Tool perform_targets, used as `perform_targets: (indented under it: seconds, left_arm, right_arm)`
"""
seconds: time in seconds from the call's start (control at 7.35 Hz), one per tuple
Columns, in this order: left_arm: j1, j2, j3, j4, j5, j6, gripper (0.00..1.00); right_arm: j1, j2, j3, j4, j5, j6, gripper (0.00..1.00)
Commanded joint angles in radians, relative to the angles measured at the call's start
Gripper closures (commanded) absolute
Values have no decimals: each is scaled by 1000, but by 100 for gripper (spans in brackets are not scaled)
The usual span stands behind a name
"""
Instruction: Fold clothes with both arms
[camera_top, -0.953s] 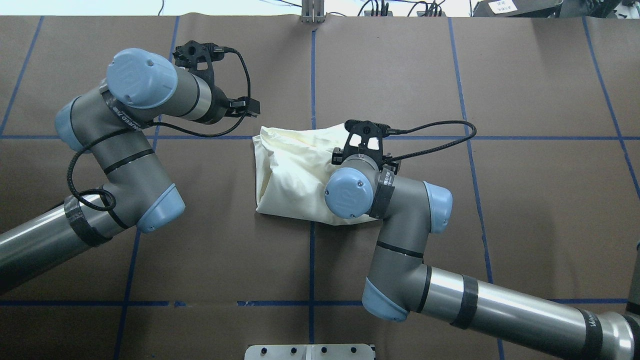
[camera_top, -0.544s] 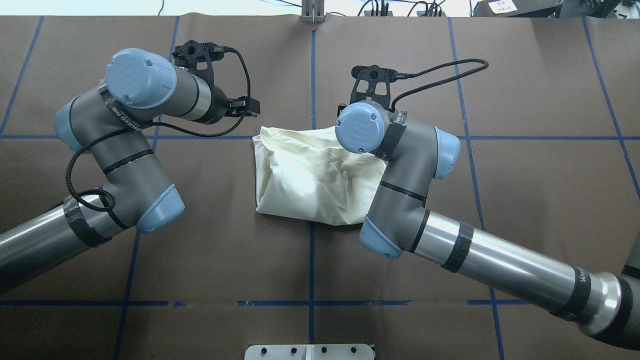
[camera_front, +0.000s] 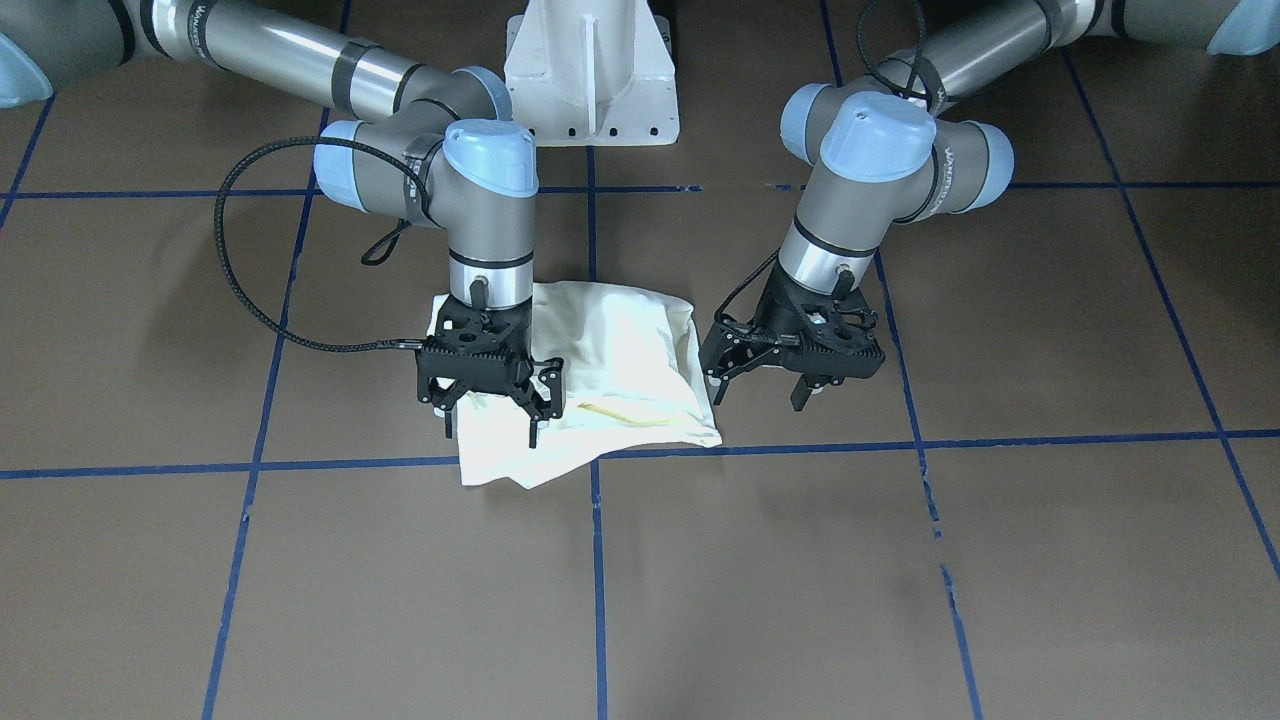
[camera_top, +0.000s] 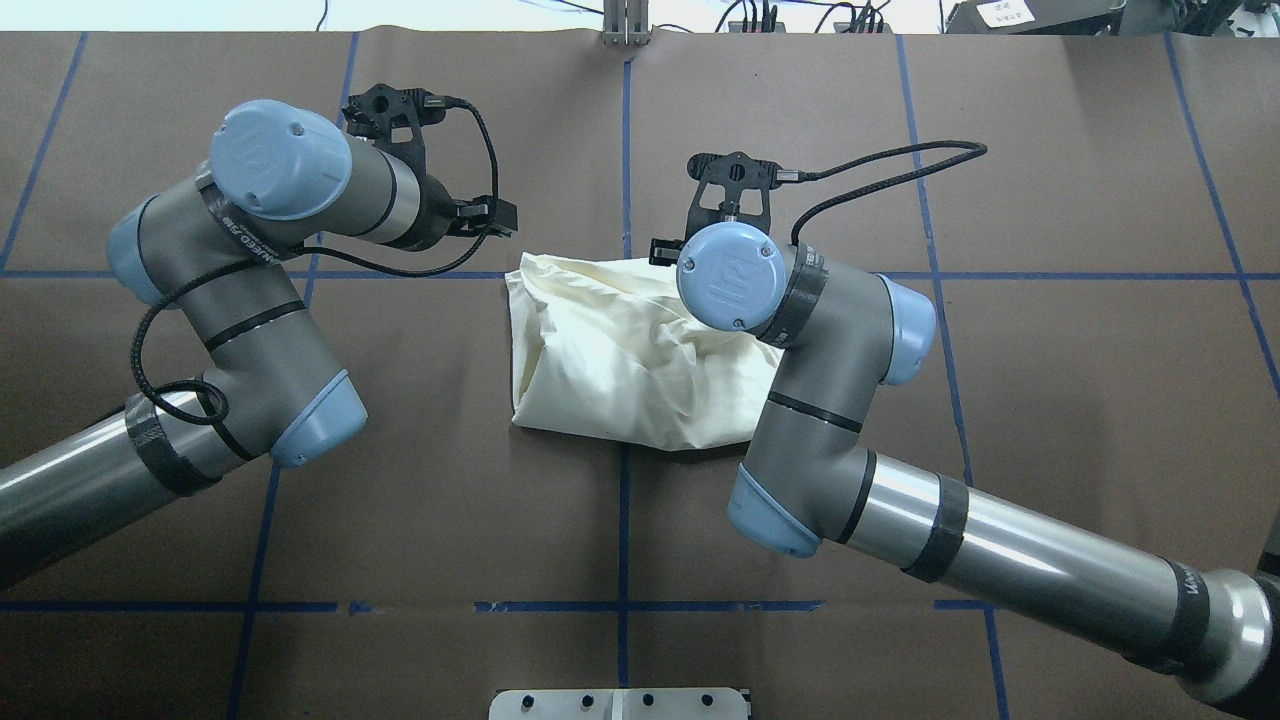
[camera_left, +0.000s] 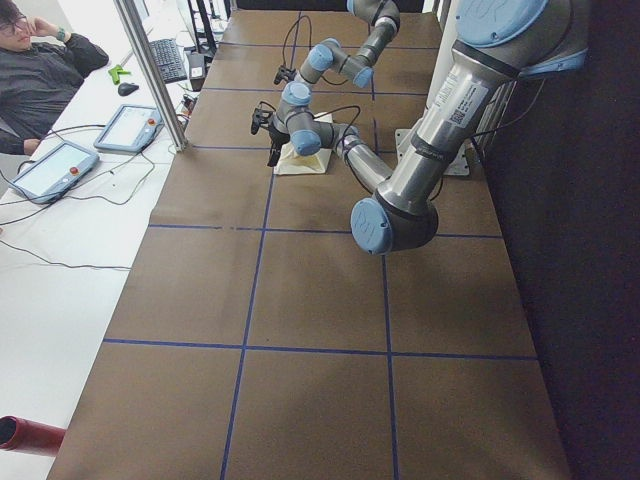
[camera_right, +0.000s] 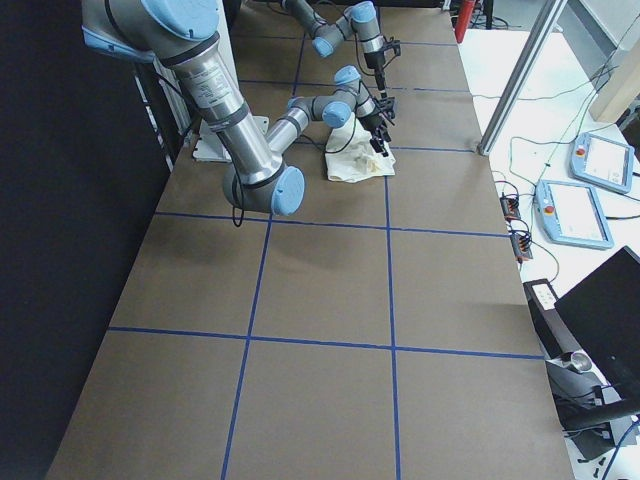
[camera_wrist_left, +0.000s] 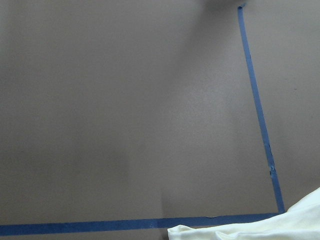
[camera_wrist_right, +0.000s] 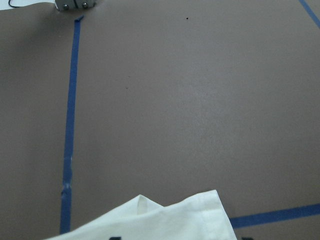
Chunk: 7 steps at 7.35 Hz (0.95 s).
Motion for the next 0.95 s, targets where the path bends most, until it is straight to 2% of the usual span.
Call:
perform_targets:
  seconds: [0.0, 0.14, 0.27, 0.41, 0.54, 0.68, 0.82]
  left_arm:
    - [1, 0, -1, -2, 0, -8, 0]
    - [2, 0, -1, -2, 0, -8, 0]
    - [4, 2, 1, -2, 0, -13, 0]
    - [8, 2, 1, -2, 0, -16, 0]
    - [10, 2, 1, 0, 0, -16, 0]
    - [10, 2, 1, -2, 0, -16, 0]
    - [10, 2, 1, -2, 0, -18, 0]
  right_arm:
    - [-44, -72, 64, -2, -43, 7, 33]
    - [-50, -75, 71, -2, -45, 7, 42]
    - [-50, -77, 69, -2, -54, 4, 46]
    - [-50, -77, 68, -2, -54, 2, 61]
    - [-54, -75, 55, -2, -56, 2, 88]
    - [-54, -77, 49, -2, -57, 1, 100]
    - [-49, -75, 36, 1, -80, -4, 100]
